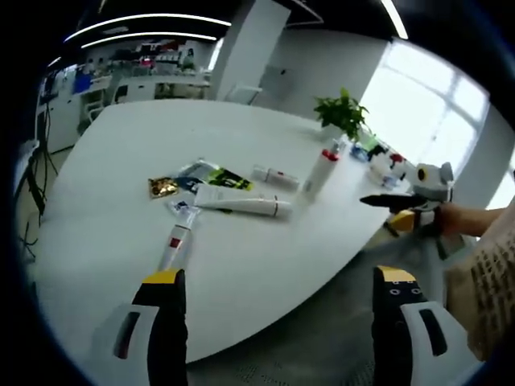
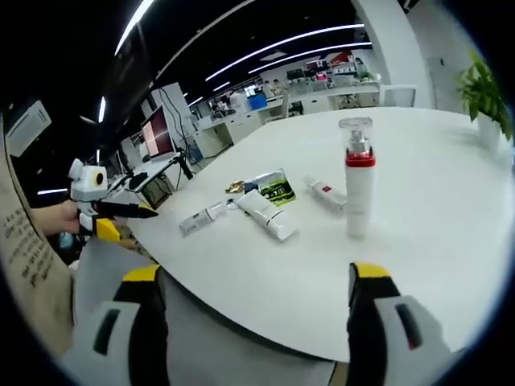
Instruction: Arrange the skincare products in the storage area until every visible bottle or jar stands upright without overlapping.
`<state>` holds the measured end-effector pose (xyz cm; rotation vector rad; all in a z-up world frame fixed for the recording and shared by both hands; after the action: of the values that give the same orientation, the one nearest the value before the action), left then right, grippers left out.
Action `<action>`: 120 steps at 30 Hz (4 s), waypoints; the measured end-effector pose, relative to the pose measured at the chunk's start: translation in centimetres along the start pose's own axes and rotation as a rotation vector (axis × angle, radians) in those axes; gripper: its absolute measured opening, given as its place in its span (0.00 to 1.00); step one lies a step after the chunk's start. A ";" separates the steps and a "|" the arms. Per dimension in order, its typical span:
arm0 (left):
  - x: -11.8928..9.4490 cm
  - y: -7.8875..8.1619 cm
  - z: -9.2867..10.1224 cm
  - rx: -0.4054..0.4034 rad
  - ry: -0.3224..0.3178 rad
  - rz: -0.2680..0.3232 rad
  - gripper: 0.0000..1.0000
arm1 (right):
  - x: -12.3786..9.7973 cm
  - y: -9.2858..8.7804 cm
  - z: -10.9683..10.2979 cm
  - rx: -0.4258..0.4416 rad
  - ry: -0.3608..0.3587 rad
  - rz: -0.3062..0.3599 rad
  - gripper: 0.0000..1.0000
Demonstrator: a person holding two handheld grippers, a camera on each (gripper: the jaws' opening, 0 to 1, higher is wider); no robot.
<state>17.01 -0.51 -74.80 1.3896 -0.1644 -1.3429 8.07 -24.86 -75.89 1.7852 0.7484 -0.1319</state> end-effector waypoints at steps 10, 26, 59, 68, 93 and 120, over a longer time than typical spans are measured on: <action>0.2 -0.1 0.0 0.013 0.022 0.010 0.92 | 1.4 0.7 0.7 -0.107 0.001 -0.087 0.92; -0.1 0.3 -0.5 0.018 0.046 0.049 0.92 | 7.7 2.4 -1.3 -0.333 0.138 -0.256 0.88; -0.1 0.7 -1.9 -0.040 0.105 0.086 0.88 | 21.3 6.0 0.1 -0.551 0.278 -0.422 0.78; 0.1 0.7 -1.9 -0.050 0.107 0.088 0.88 | 23.4 4.9 1.2 -0.578 0.272 -0.479 0.74; -0.6 1.1 -2.8 -0.065 0.157 0.127 0.87 | 26.1 3.5 2.5 -0.652 0.251 -0.549 0.51; -1.1 1.6 -3.5 -0.097 0.186 0.168 0.83 | 27.1 3.8 1.5 -0.640 0.183 -0.823 0.34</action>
<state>20.22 1.78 -73.98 1.3787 -0.0878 -1.0637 31.98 -15.38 -85.37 0.8176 1.4408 -0.2406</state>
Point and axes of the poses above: the point that each gripper's makers call its tool centre point, and the gripper's own axes: x roughly forward along the fingers, z roughly to its right, y roughly out of its top, the point moved 3 cm from there along -x, roughly backward along the fingers, and after that the axes turned 7 degrees about y, right-handed, at the moved point
